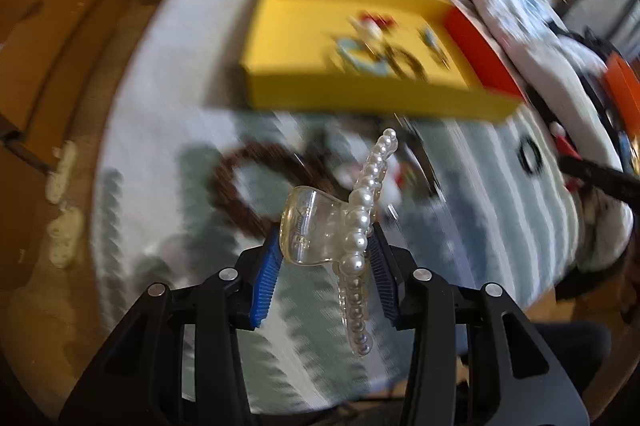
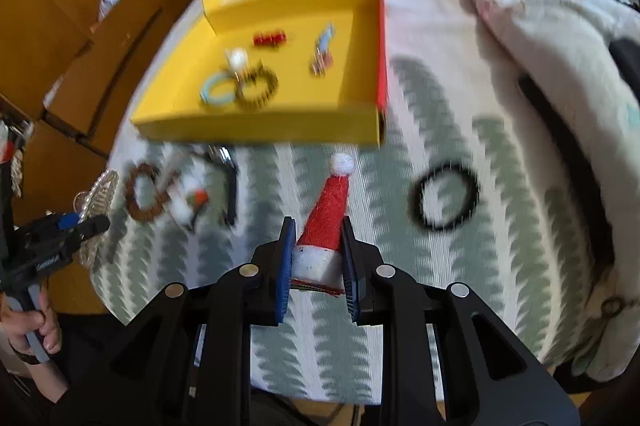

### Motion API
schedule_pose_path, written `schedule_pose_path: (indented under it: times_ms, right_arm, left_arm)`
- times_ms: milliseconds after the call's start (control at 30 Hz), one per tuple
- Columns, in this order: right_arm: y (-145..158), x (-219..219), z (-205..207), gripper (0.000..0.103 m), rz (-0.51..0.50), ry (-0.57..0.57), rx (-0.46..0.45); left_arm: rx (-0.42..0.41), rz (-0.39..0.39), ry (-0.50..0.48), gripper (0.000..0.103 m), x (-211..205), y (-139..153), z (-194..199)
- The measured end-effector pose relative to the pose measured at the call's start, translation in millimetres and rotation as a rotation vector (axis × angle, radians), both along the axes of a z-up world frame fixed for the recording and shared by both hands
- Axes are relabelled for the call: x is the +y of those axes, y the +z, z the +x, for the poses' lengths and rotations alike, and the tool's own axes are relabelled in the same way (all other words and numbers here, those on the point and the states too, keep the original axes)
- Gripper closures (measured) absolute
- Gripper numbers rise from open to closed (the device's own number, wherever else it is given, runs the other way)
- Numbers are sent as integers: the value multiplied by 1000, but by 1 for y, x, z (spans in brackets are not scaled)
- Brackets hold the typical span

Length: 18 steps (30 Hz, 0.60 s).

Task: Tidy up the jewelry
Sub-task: 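Carry both clips out of the box and release them onto the bedspread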

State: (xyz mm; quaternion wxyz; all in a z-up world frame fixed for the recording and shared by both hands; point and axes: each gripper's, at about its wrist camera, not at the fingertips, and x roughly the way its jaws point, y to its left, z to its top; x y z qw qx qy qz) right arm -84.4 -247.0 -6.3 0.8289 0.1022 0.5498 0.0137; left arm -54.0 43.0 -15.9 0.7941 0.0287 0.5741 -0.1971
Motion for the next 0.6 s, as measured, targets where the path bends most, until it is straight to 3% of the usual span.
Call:
schedule_pose_path:
  times_ms: [267,600]
  right_arm:
    - [-37,5,1,80,-32,4,86]
    - [-58,-7,18,77,-61,-21,128]
  left_arm:
    - [47,50,-69,60,-33,-43,-21]
    - [78,94,-52,59,-38,-76,-12]
